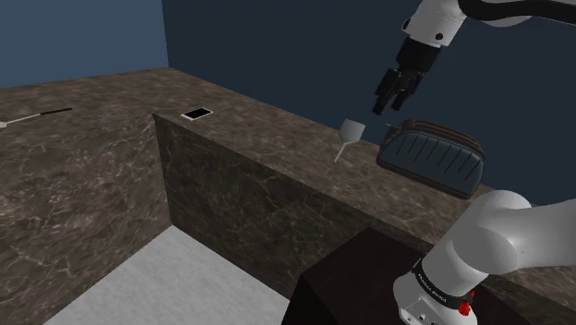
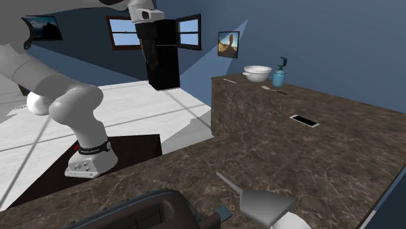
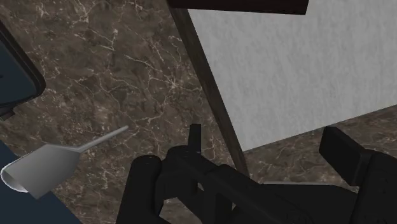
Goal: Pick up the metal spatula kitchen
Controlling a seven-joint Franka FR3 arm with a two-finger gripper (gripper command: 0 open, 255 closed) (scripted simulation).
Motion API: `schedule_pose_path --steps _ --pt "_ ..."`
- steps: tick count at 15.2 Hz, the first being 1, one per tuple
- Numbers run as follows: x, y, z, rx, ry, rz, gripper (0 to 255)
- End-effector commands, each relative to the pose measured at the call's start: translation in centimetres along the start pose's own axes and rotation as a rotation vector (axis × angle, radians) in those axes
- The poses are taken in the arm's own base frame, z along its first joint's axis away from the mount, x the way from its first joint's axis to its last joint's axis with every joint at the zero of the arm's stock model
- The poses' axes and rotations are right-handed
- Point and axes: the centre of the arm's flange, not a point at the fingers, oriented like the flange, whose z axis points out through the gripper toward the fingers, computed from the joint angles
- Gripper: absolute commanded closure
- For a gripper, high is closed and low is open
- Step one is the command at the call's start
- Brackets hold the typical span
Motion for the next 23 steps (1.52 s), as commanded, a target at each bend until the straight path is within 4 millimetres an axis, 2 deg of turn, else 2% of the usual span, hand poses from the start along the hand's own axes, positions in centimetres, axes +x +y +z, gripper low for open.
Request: schedule_pose_path --steps 1,6,12,23 --pt "0.0 0.0 0.0 0.0 0.0 0.0 0" --pt "5.1 2.2 3.7 -0.004 -0.008 0.136 0" --pt "10.7 5.8 8.2 -0.008 -0.018 0.299 0" --pt "19.0 14.4 16.6 -0.016 -0.036 0.597 0"
